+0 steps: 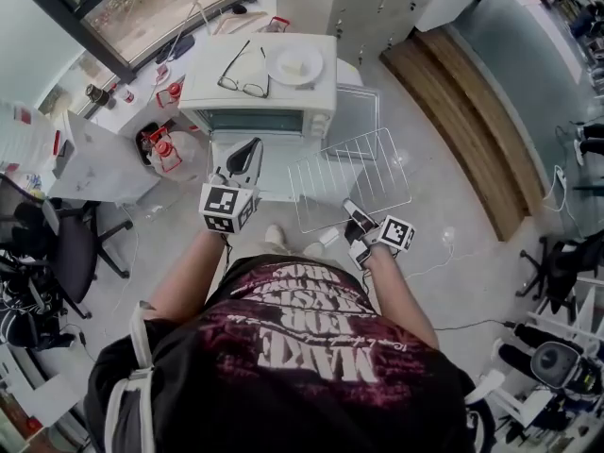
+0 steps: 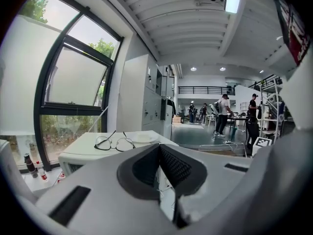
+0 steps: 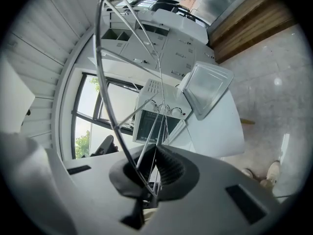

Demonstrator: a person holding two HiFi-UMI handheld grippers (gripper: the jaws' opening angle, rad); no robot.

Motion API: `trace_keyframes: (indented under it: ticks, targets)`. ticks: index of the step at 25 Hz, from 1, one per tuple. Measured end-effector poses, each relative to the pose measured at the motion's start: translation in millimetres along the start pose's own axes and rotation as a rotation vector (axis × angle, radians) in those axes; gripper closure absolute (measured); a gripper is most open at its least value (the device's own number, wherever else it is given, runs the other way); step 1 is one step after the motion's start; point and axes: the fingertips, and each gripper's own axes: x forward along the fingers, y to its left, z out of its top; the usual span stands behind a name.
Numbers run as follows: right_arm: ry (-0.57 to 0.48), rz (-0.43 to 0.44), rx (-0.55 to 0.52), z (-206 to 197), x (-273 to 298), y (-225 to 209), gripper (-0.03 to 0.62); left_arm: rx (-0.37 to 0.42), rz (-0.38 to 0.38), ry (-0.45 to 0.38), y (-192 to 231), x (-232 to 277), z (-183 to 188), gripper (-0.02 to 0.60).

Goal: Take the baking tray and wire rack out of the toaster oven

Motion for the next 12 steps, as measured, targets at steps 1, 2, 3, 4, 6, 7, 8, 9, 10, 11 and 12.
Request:
trace_keyframes:
  ticks: [1, 2, 3, 4, 6, 7, 8, 9, 10, 11, 12]
  targets:
    - [-0.005, -0.007, 0.0, 2, -2, -1, 0.588, -0.001, -0.019, -0.001, -3, 4, 1, 0.575]
    - [-0.011, -0.021, -0.004, 3, -3, -2, 0.588, -0.01, -0.036, -0.005, -4, 7, 4, 0.575]
    - [-0.018, -0.032, -0.009, 5, -5, -2, 0.588, -0.02, -0.051, -0.011, -5, 9, 7, 0.575]
    - [-0.027, -0.03, -0.015, 6, -5, -1, 0.588, -0.026, -0.064, -0.016, -4, 11, 9, 0.575]
    - [-0.045, -0.006, -0.02, 9, -6, 6, 0.588, -0.022, -0.079, -0.017, -2, 16, 13, 0.575]
    - [-0.053, 0.004, -0.021, 11, -7, 8, 0.588, -0.018, -0.082, -0.013, -1, 20, 13, 0.575]
    - [-0.058, 0.006, -0.018, 13, -8, 9, 0.588, -0.016, -0.083, -0.009, 0, 25, 13, 0.575]
    - [-0.063, 0.001, -0.013, 15, -10, 7, 0.588, -0.017, -0.086, -0.008, 0, 30, 12, 0.575]
    - [-0.066, -0.007, -0.01, 17, -12, 5, 0.588, -0.019, -0.091, -0.009, 0, 34, 12, 0.575]
    - [-0.069, -0.016, -0.007, 19, -14, 1, 0.588, -0.019, -0.097, -0.011, -1, 38, 12, 0.575]
    - [-0.071, -0.023, -0.002, 22, -16, -2, 0.588, -0.017, -0.1, -0.013, -3, 42, 13, 0.575]
